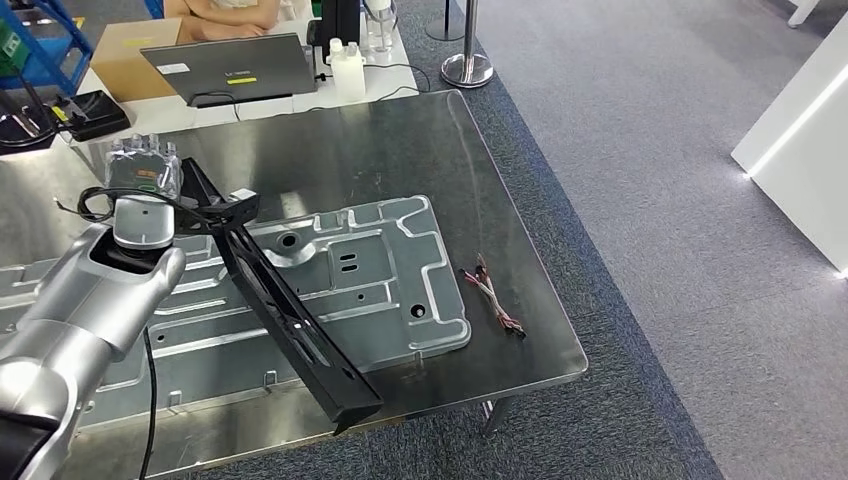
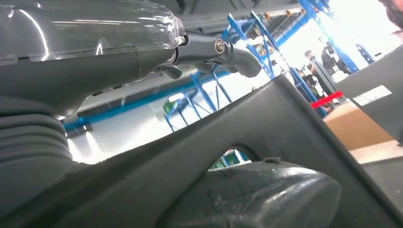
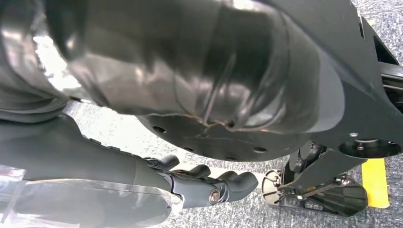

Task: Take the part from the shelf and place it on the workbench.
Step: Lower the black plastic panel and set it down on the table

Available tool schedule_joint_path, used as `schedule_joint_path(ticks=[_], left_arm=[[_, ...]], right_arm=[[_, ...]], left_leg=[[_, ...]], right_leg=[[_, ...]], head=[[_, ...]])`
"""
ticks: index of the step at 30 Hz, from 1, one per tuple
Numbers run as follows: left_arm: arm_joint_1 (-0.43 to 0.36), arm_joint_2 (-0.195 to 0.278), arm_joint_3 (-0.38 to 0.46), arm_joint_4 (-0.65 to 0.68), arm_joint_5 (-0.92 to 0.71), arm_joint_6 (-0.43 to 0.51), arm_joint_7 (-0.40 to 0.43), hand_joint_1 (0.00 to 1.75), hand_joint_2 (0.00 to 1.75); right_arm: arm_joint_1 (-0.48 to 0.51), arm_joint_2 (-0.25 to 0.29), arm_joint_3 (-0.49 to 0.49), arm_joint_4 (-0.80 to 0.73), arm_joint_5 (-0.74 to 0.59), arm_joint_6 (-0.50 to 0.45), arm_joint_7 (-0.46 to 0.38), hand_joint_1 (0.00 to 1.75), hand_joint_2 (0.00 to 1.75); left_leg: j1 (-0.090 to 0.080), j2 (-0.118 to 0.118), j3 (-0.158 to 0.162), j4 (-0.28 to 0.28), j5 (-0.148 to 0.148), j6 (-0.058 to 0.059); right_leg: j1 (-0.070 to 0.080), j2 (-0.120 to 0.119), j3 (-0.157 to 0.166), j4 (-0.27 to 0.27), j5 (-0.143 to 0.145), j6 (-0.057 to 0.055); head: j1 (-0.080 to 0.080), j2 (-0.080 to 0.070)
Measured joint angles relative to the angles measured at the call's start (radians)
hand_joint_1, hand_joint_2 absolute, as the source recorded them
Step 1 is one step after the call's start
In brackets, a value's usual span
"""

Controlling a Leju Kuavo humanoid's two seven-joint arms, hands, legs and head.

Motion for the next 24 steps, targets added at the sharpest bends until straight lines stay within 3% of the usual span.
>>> schedule_joint_path(ticks=[14, 24], left_arm=[[-0.006, 0.005, -0.003, -0.014, -0.059, -0.014, 0.021, 0.00, 0.00], [-0.011, 0.007, 0.058, -0.039, 0.042, 0.170, -0.025, 0.00, 0.00]], right_arm=[[-0.004, 0.004, 0.000, 0.000, 0.023, 0.003, -0.001, 0.00, 0.00], [-0.002, 0.005, -0.004, 0.000, 0.014, 0.004, -0.020, 0.00, 0.00]], left_leg=[[0.000, 0.000, 0.004, 0.000, 0.003, -0.001], [0.000, 0.000, 0.003, 0.000, 0.003, -0.001]], right_leg=[[0.000, 0.000, 0.003, 0.000, 0.002, 0.000], [0.000, 0.000, 0.003, 0.000, 0.002, 0.000]], head=[[0.000, 0.000], [0.000, 0.000]])
